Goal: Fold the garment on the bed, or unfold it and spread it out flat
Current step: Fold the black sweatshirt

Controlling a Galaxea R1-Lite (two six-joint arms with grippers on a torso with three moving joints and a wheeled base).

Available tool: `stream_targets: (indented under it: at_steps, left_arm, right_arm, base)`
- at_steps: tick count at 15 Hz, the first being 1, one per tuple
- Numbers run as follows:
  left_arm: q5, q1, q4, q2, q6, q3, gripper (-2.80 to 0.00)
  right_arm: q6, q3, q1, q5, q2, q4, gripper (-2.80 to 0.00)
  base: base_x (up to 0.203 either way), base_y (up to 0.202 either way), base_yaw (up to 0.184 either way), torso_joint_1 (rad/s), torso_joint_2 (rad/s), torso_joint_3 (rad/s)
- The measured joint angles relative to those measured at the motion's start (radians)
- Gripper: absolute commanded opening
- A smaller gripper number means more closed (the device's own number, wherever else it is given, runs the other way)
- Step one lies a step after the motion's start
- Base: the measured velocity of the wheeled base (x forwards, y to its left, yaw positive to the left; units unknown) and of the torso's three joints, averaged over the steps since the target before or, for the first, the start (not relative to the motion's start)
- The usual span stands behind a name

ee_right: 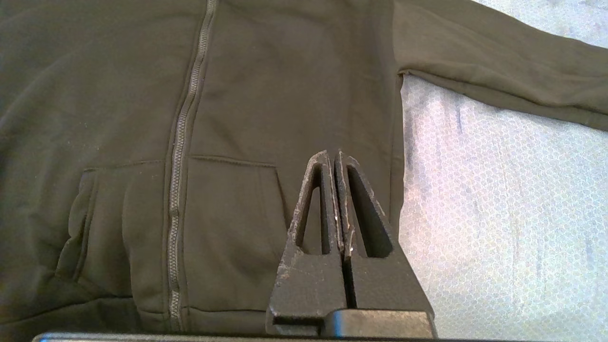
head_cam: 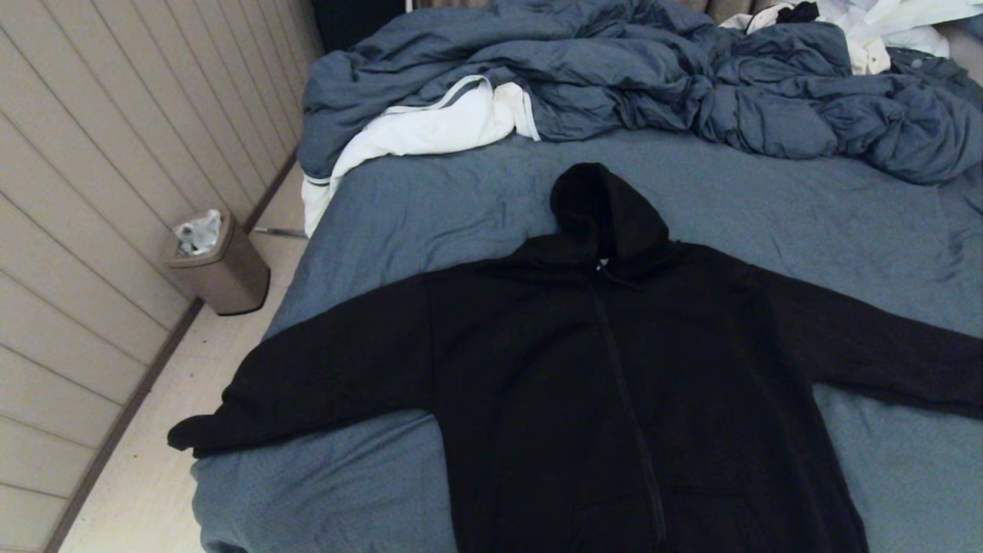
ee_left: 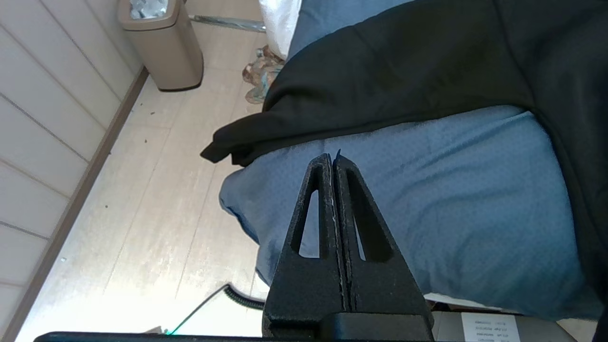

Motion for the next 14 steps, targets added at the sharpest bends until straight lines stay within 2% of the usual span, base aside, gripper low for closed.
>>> stream_targets:
  at_steps: [4,6,10,14]
  left_arm:
    - [-0.001,0.000,0.002,0.000,0.001,0.000,-2.80]
    - [-0.001,0.000,0.004,0.000,0.005,-0.001,-2.80]
    - [-0.001,0.000,0.006,0.000,0.005,-0.002,-2.80]
    - [-0.001,0.000,0.006,0.000,0.004,-0.003,-2.80]
  right_arm:
    - [-0.018,-0.002,-0.001,0.003,-0.001,0.002,-2.80]
    - [-0.023,-0.051,0.000,0.025,0.005,0.034,-2.80]
    - [-0.004,-0.369,0.004,0.093,0.138,0.112,-2.80]
    - [0.065,-0.667,0.021,0.105,0.452,0.137,-2.80]
  base:
    - [0.000,0.000,0.000,0.000,0.00,0.000]
    - [0.000,0.000,0.000,0.000,0.00,0.000]
    - [0.000,0.000,0.000,0.000,0.00,0.000]
    - [0.000,0.000,0.000,0.000,0.00,0.000]
